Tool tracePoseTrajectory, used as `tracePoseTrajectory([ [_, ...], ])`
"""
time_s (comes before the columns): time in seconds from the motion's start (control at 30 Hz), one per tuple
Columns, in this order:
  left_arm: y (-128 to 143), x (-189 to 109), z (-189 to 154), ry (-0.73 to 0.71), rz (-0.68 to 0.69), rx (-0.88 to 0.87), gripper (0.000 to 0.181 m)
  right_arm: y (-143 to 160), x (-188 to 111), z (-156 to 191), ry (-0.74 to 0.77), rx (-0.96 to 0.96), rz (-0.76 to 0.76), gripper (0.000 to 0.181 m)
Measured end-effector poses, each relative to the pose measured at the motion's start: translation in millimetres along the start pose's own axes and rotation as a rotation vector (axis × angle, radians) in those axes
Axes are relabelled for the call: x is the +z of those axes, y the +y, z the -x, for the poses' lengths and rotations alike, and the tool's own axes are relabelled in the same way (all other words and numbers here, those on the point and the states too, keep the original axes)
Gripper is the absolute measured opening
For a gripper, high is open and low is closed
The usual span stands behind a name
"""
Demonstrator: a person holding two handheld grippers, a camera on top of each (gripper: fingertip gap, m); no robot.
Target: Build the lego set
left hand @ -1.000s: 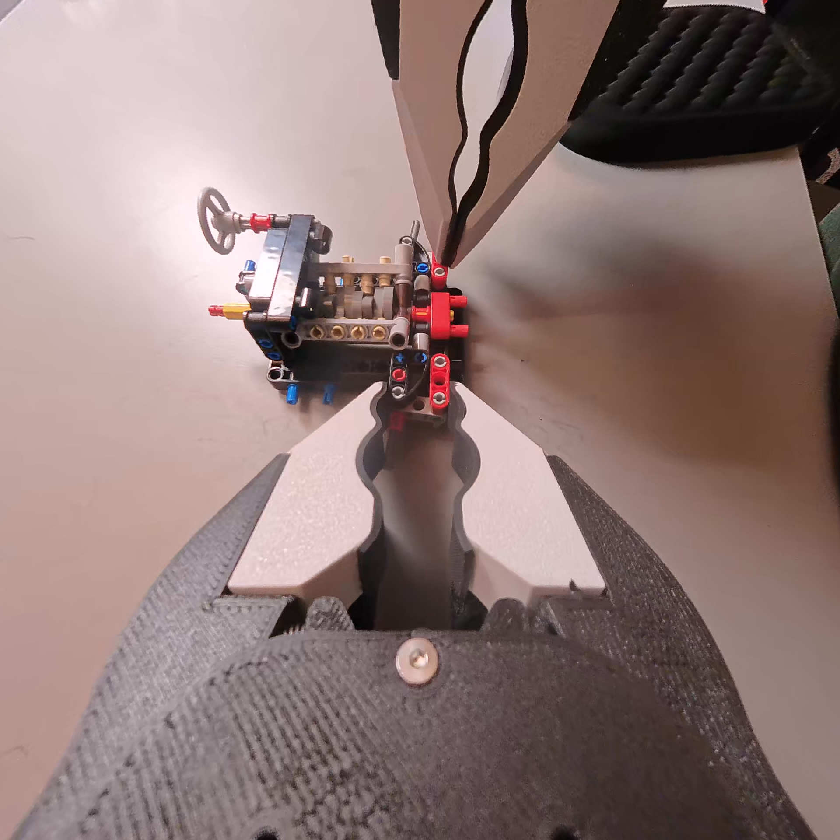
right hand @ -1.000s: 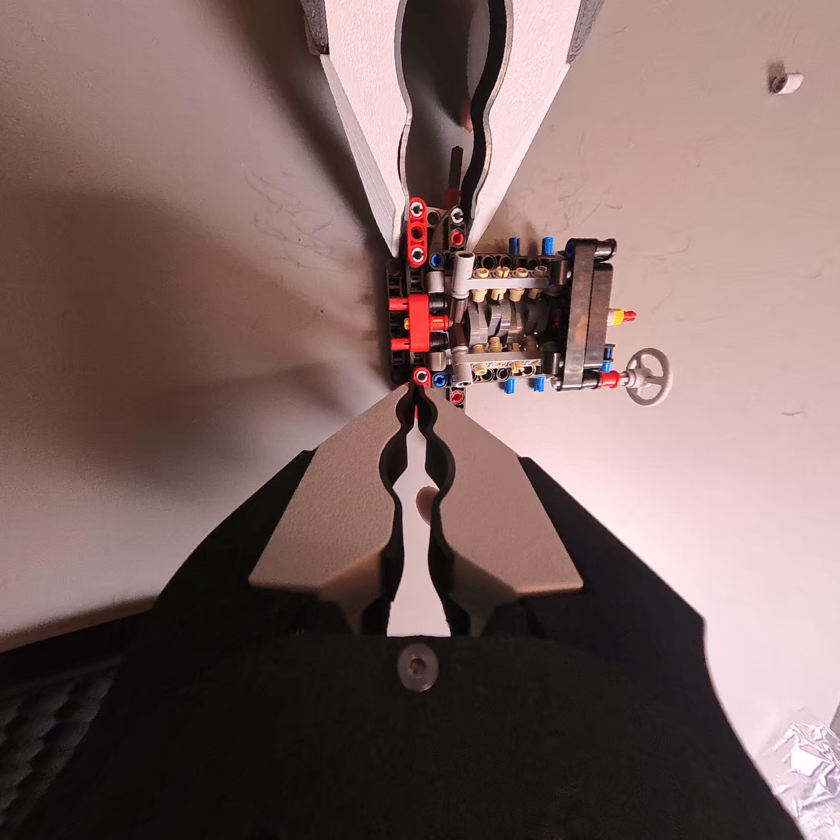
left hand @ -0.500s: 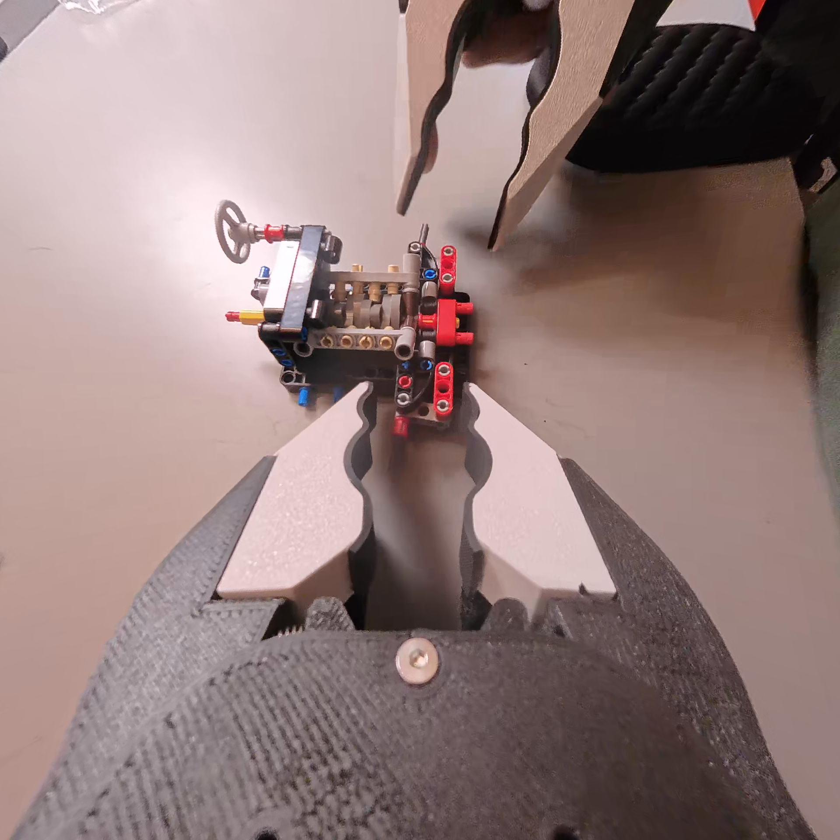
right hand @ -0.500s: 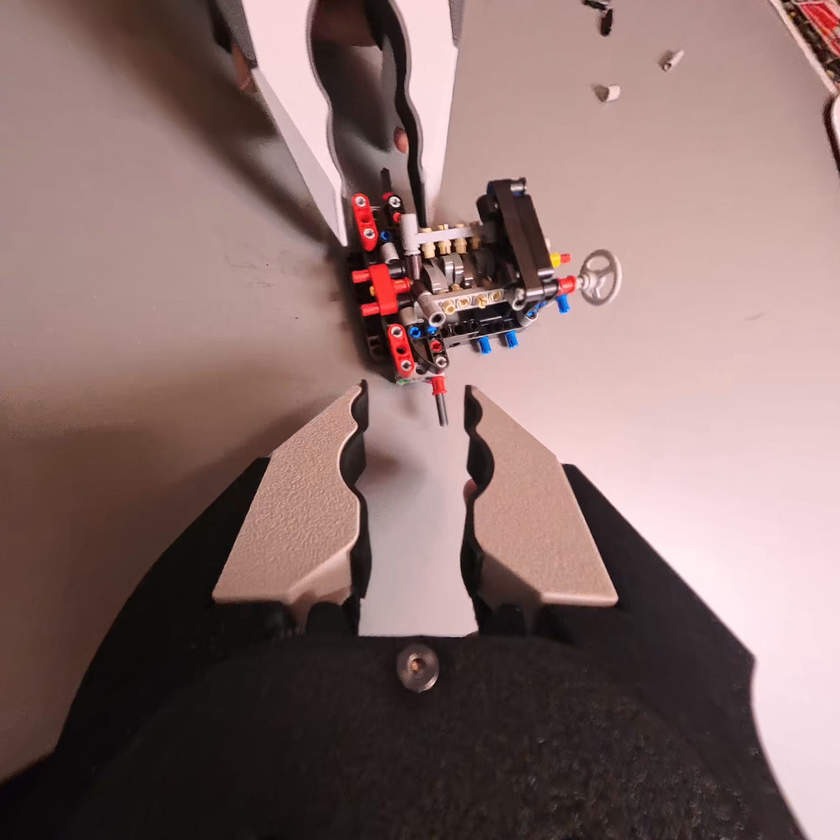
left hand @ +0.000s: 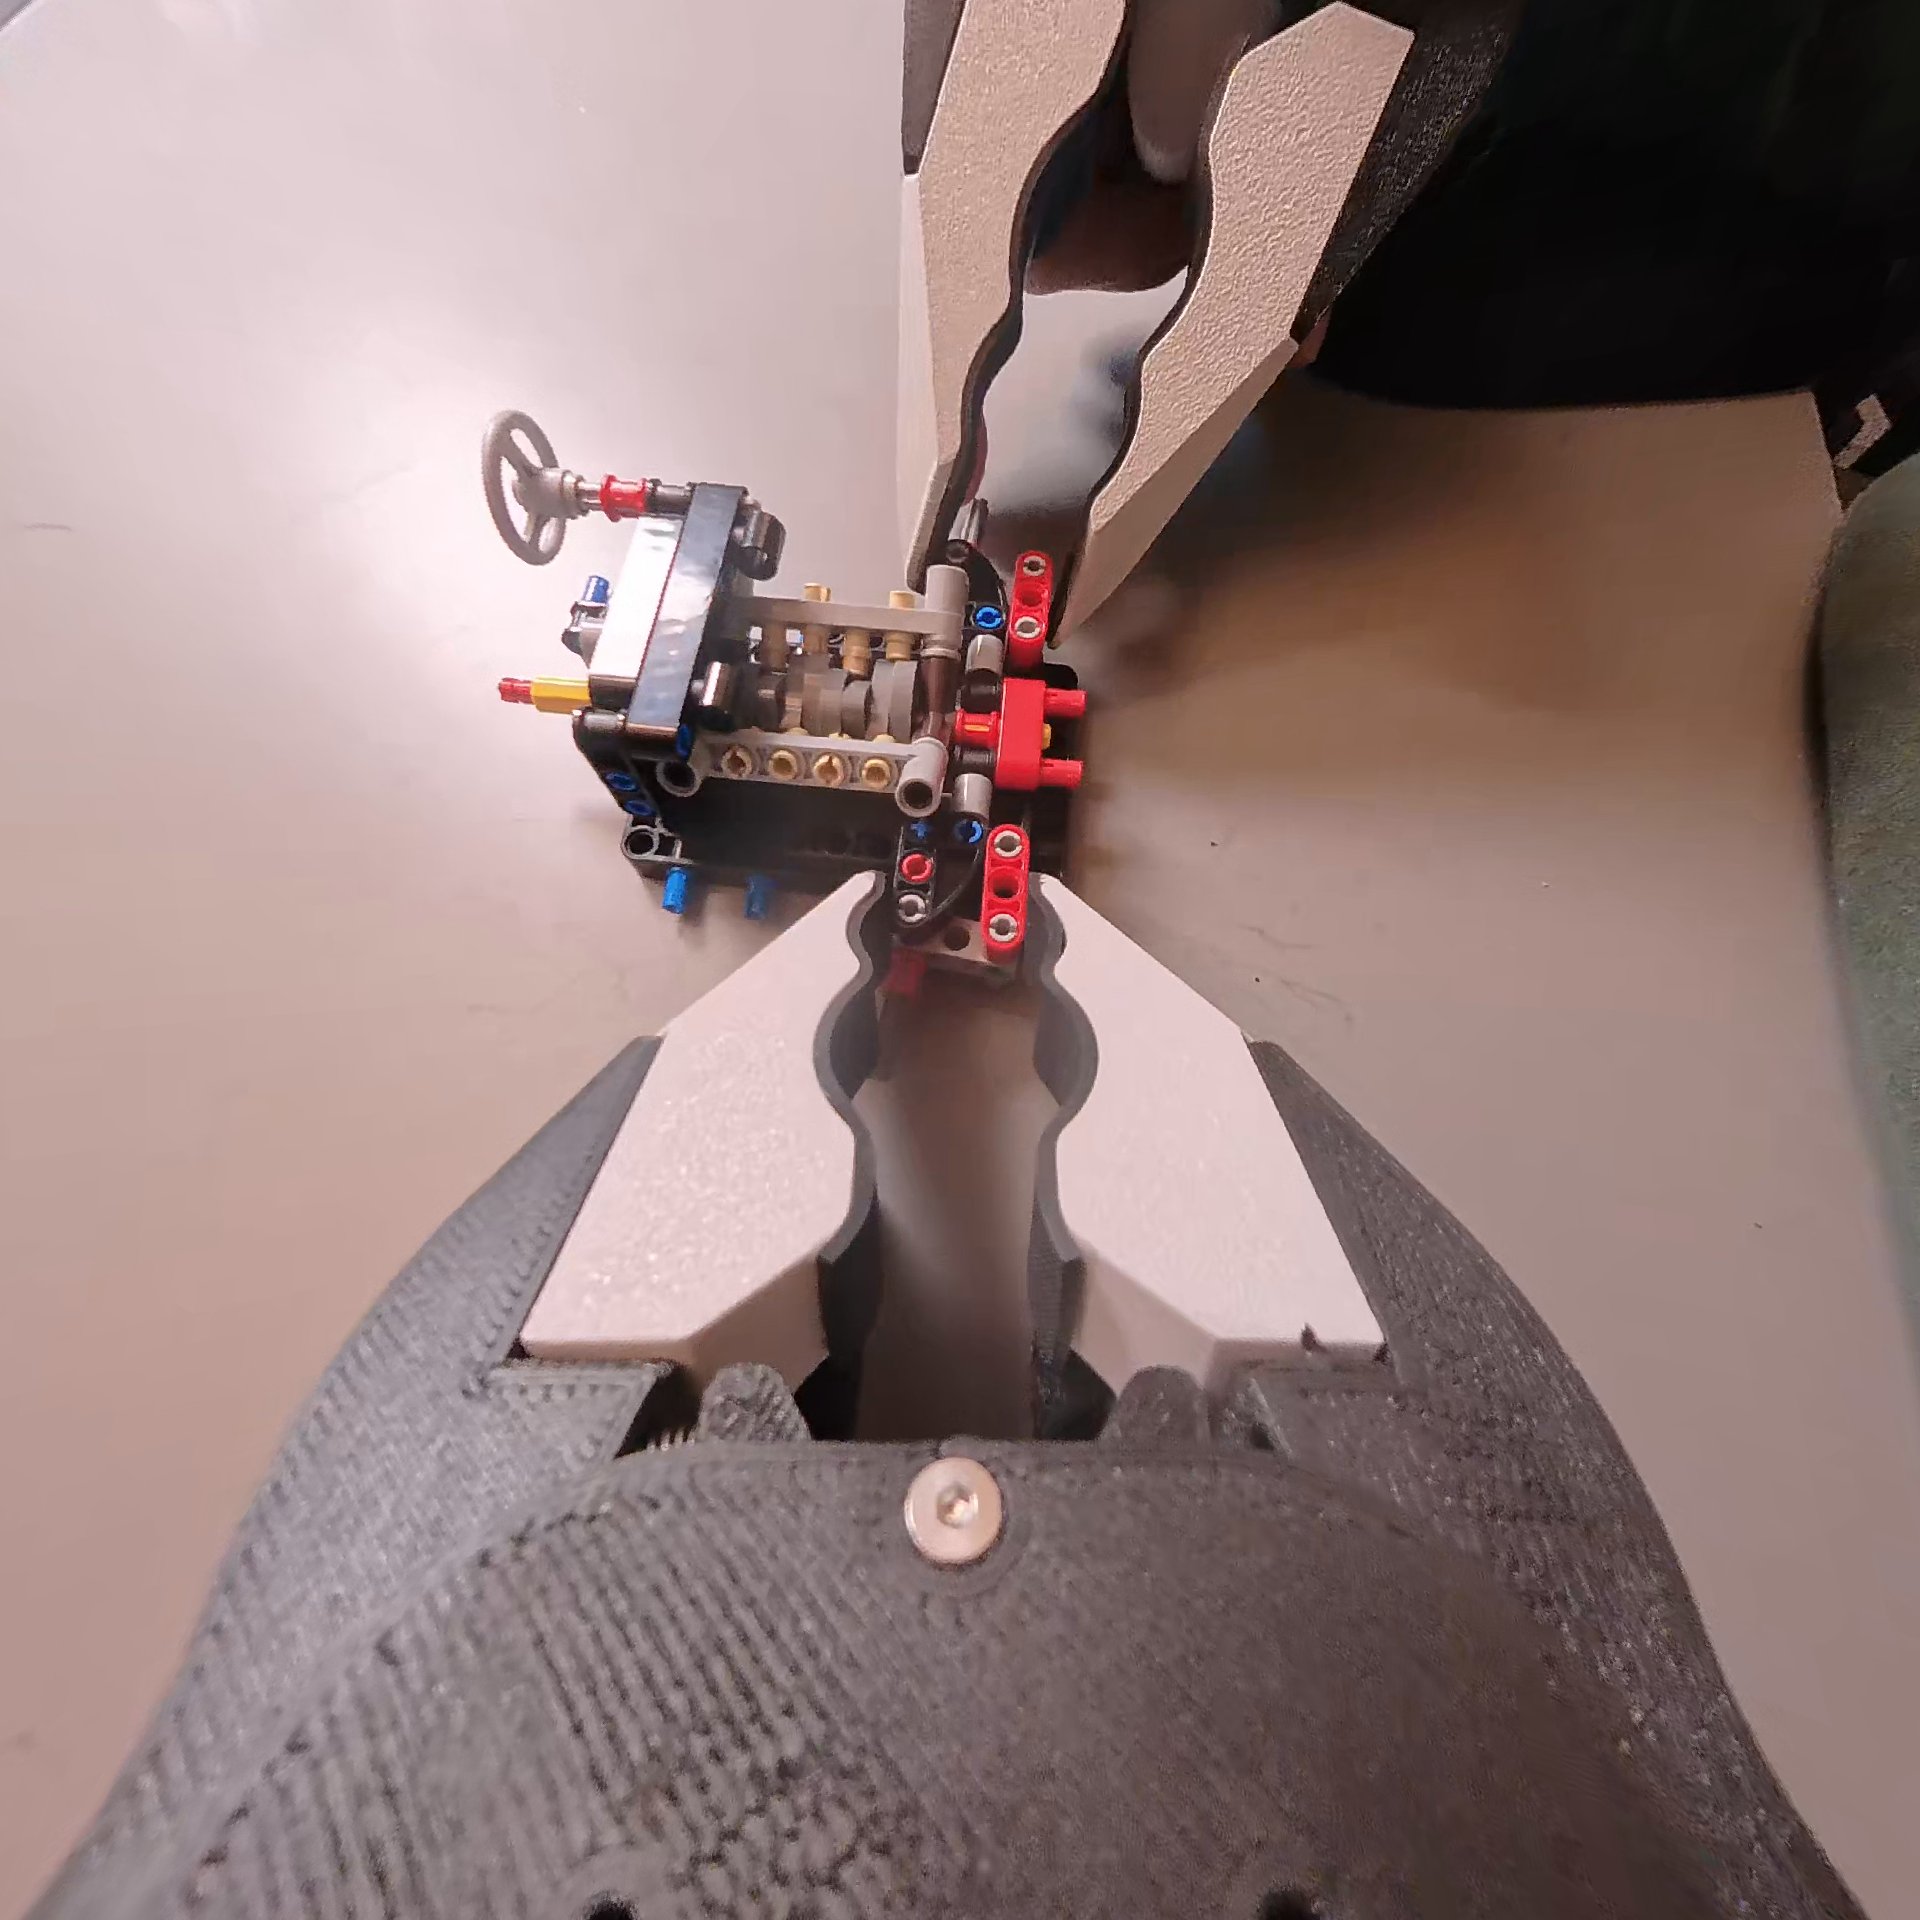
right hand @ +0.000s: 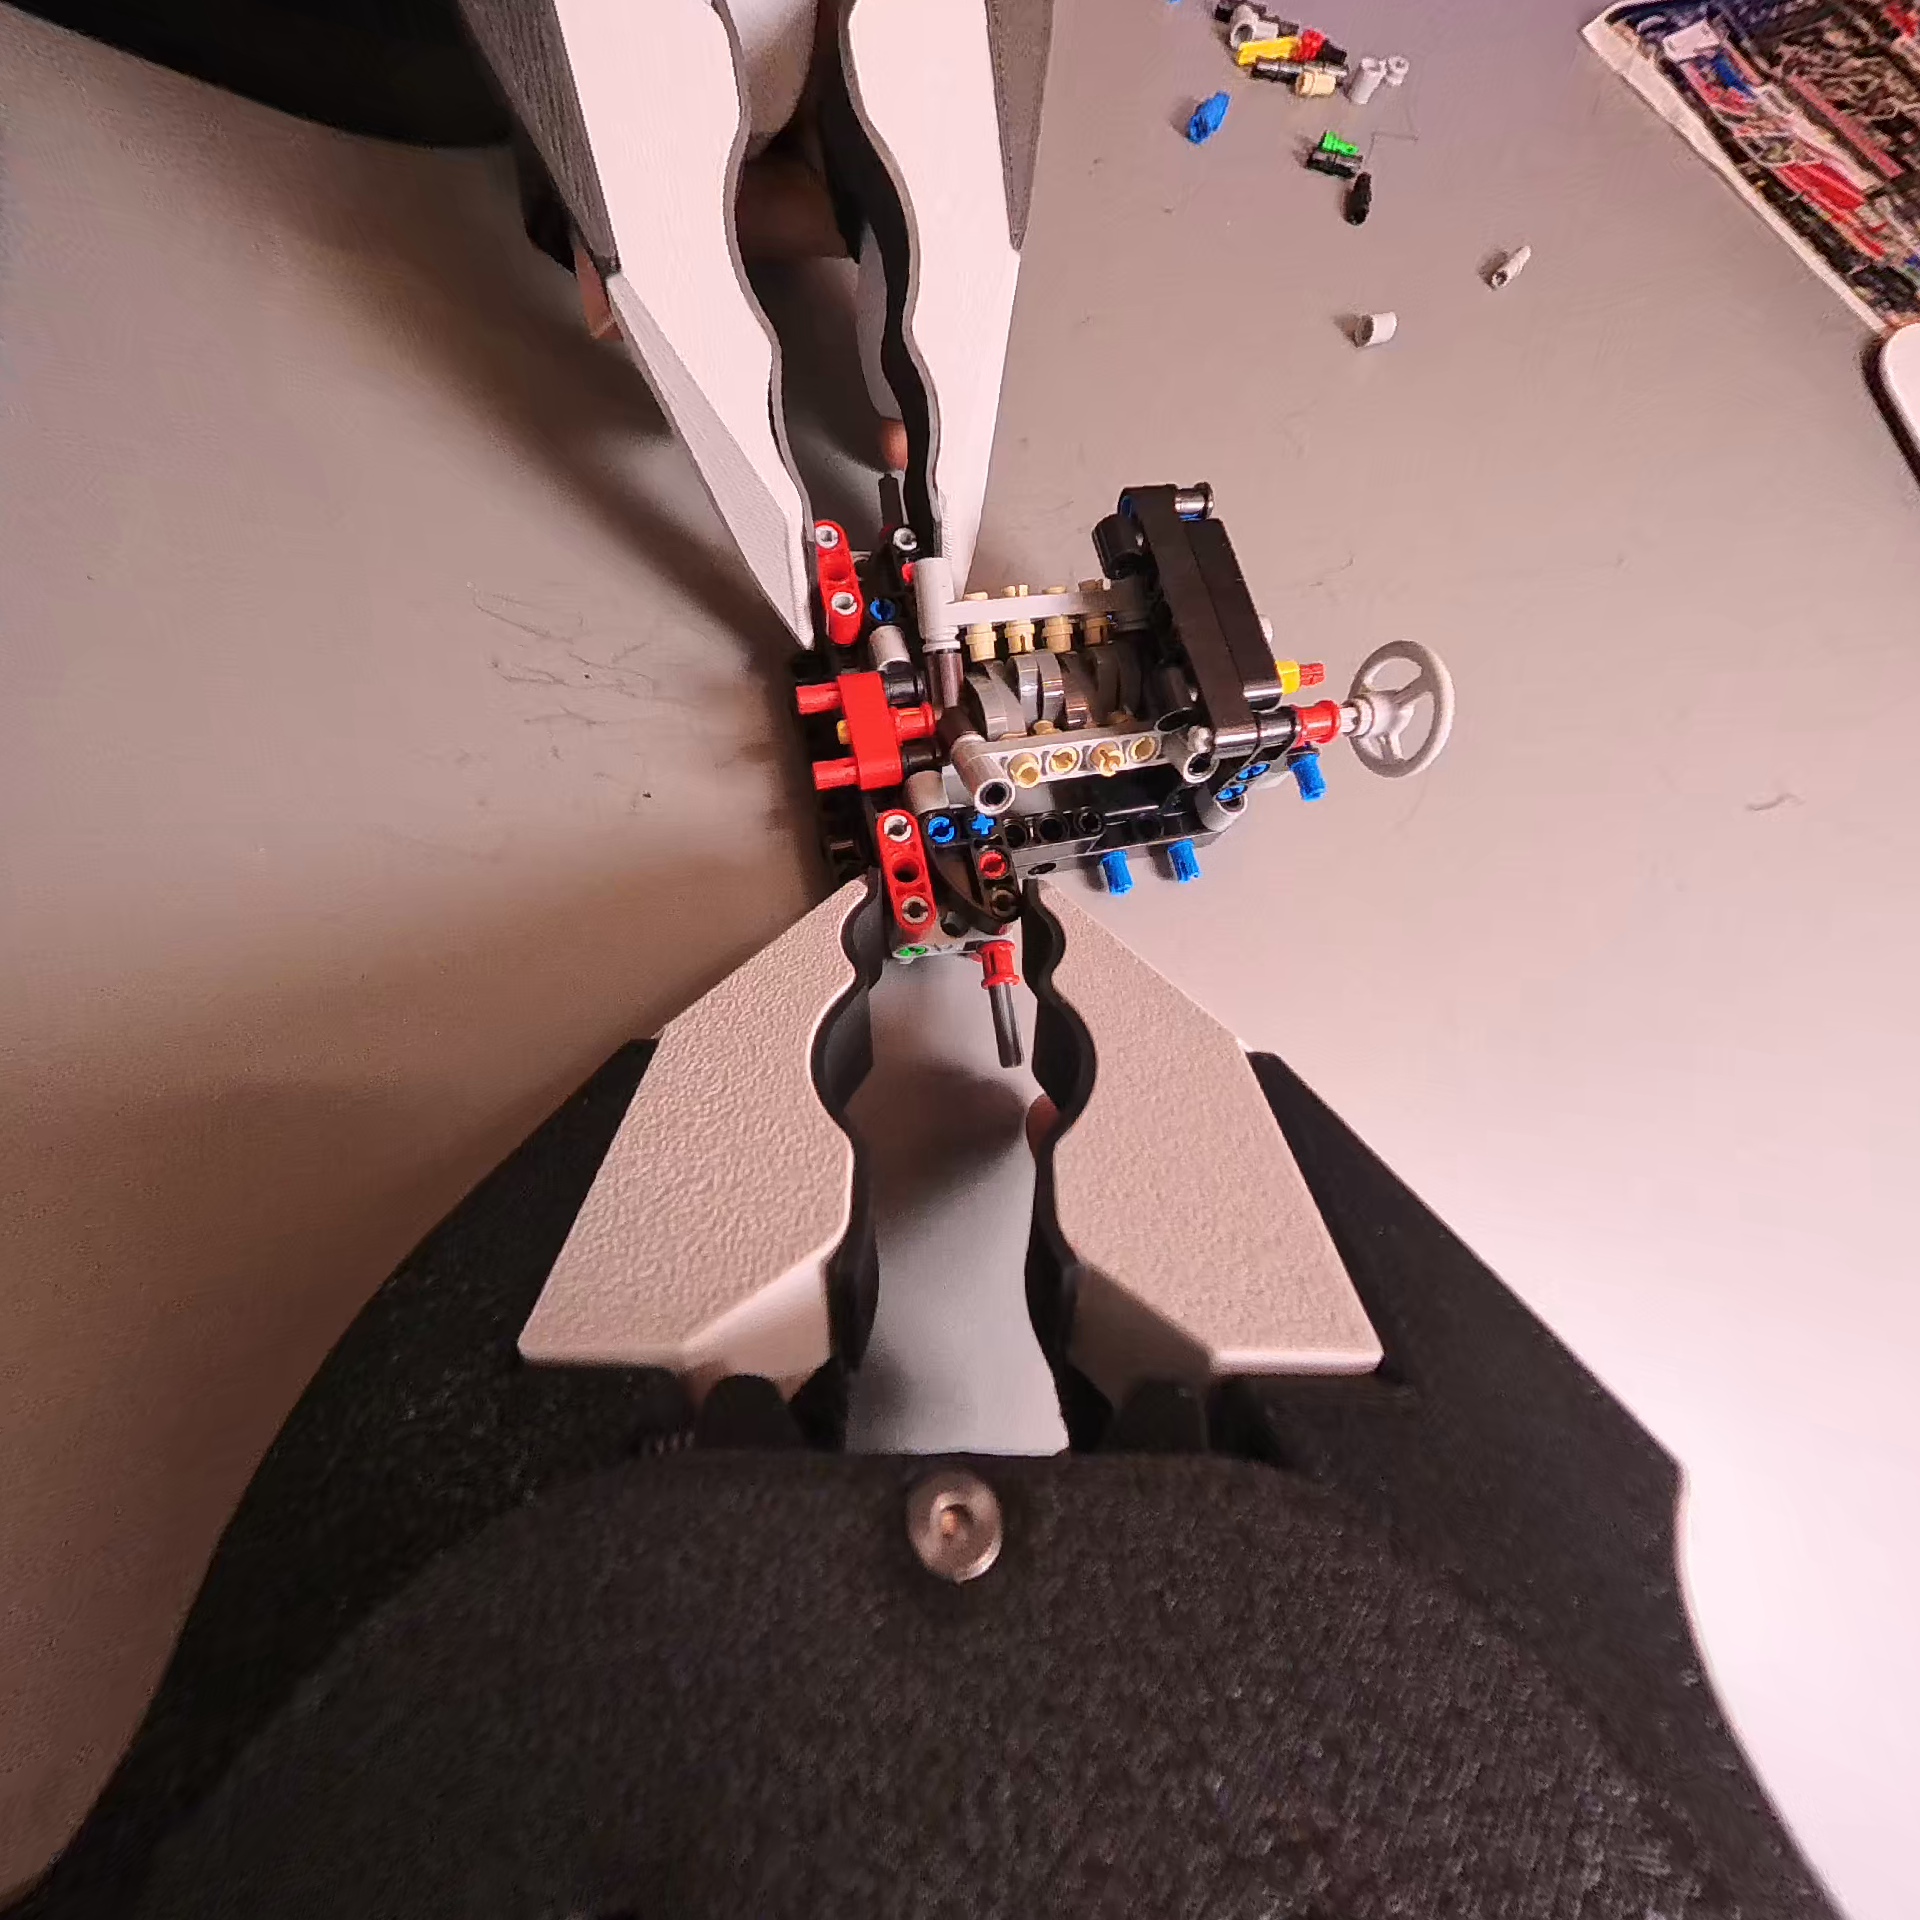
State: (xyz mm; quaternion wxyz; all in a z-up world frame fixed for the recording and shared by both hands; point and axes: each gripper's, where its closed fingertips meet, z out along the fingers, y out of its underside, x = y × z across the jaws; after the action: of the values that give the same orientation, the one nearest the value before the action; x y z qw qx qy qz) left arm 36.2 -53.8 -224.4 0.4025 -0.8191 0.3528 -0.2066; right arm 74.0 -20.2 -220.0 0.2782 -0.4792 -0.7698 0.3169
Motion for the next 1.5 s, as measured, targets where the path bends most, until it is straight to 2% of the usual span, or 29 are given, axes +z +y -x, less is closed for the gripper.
tracePoseTrajectory([
  [0.07, 0, 0, -1, 0.012, 0.0, 0.013, 0.023, 0, -2, 3, -0.029, 0.013, -0.012, 0.025],
  [0.17, 1, -3, 1, 0.012, -0.002, 0.029, 0.025, 5, -9, 4, -0.075, 0.047, -0.013, 0.036],
  [0.27, 3, -7, 6, 0.011, -0.008, 0.04, 0.025, 14, -11, 1, -0.084, 0.034, 0.006, 0.025],
  [0.4, 4, -7, 9, 0.014, -0.003, 0.024, 0.024, 11, -8, -3, -0.105, 0.008, -0.008, 0.003],
  [0.53, 4, -7, 10, 0.012, -0.004, 0.027, 0.024, 12, -7, -4, -0.182, -0.047, 0.012, 0.003],
  [0.63, 4, -7, 12, 0.0, 0.004, 0.022, 0.024, 11, -6, -8, -0.226, -0.087, 0.03, 0.003],
  [0.8, 4, -9, 17, -0.037, 0.021, -0.01, 0.024, 11, -3, -12, -0.211, -0.076, 0.027, 0.002],
  [0.83, 3, -9, 18, -0.05, 0.017, -0.003, 0.026, 12, -3, -12, -0.204, -0.067, 0.031, 0.003],
  [0.9, 3, -13, 19, -0.06, 0.015, 0.015, 0.043, 11, -4, -12, -0.183, -0.056, 0.027, 0.003],
  [1.0, 4, -23, 21, -0.024, 0.001, -0.02, 0.045, 6, -8, -8, -0.171, -0.038, 0.0, 0.022],
  [1.17, 17, -24, 24, -0.026, 0.04, -0.018, 0.036, 5, -4, -5, -0.116, -0.036, 0.014, 0.034],
  [1.33, 19, -17, 24, -0.066, 0.067, -0.017, 0.007, 5, 5, 1, -0.07, -0.038, 0.038, 0.034],
  [1.5, 20, -17, 23, -0.073, 0.082, -0.037, 0.007, 4, 6, 1, -0.026, -0.014, 0.034, 0.032],
])
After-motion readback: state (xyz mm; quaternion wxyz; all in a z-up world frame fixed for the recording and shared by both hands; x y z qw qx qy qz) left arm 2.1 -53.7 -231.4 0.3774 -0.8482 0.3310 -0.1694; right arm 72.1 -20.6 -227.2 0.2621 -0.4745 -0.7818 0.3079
